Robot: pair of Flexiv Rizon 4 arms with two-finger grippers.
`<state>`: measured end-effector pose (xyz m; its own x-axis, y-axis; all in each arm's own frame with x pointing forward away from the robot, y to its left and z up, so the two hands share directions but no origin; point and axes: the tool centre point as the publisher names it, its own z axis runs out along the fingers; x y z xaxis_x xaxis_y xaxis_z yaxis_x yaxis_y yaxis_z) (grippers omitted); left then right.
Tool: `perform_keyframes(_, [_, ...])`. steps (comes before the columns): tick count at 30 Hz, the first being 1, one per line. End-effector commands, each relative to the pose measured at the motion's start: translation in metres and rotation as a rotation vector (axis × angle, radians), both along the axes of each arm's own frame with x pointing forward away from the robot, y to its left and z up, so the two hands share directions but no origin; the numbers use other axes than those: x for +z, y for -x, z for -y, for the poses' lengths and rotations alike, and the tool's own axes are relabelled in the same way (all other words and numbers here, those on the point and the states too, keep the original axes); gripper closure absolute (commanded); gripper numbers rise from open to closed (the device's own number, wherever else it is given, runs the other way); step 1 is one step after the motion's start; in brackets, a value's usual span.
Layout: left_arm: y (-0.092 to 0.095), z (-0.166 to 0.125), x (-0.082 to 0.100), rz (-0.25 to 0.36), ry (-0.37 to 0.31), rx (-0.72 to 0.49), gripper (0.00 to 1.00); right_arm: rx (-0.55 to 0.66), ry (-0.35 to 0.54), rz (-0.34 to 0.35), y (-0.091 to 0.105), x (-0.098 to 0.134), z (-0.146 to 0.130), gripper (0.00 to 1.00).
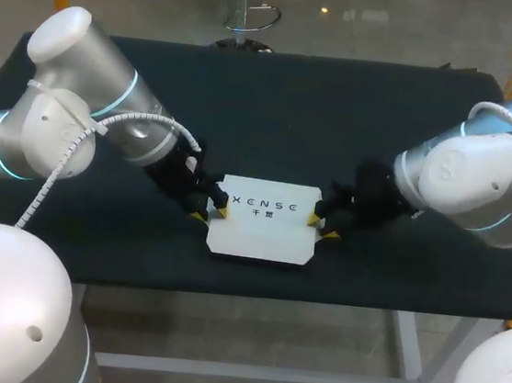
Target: Assemble the packaging by folding the flat box into shape, placing the metal phone stand inside, and closing the box properly
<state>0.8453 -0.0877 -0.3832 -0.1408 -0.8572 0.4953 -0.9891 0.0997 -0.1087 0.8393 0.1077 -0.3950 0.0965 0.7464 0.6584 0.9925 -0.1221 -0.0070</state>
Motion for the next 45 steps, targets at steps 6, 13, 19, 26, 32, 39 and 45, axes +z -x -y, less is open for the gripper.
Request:
perform_keyframes(6, [0.003, 0.000, -0.009, -0.005, 0.030, -0.008, 0.50, 0.013, -0.059, 0.039, 0.001, -0.009, -0.008, 0.52])
perform_keyframes(13, [0.003, 0.001, -0.009, -0.019, 0.053, -0.014, 0.49, 0.012, -0.080, 0.044, 0.003, -0.013, -0.012, 0.53])
perform_keyframes(19, [0.006, 0.006, -0.006, -0.041, 0.043, -0.005, 0.47, 0.019, -0.073, 0.035, 0.001, -0.011, -0.016, 0.53])
perform_keyframes(26, [0.010, 0.007, -0.003, -0.040, 0.059, 0.002, 0.53, 0.031, -0.076, 0.029, -0.002, -0.008, -0.019, 0.53])
perform_keyframes(32, [0.013, 0.013, -0.001, -0.055, 0.051, -0.021, 0.51, 0.040, -0.074, 0.016, -0.007, -0.009, -0.021, 0.53])
perform_keyframes(39, [0.014, 0.016, 0.000, -0.068, 0.056, -0.006, 0.53, 0.044, -0.074, 0.004, -0.010, -0.009, -0.021, 0.53])
perform_keyframes(45, [0.012, 0.017, 0.004, -0.092, 0.051, 0.005, 0.52, 0.039, -0.074, 0.006, -0.009, -0.005, -0.021, 0.54])
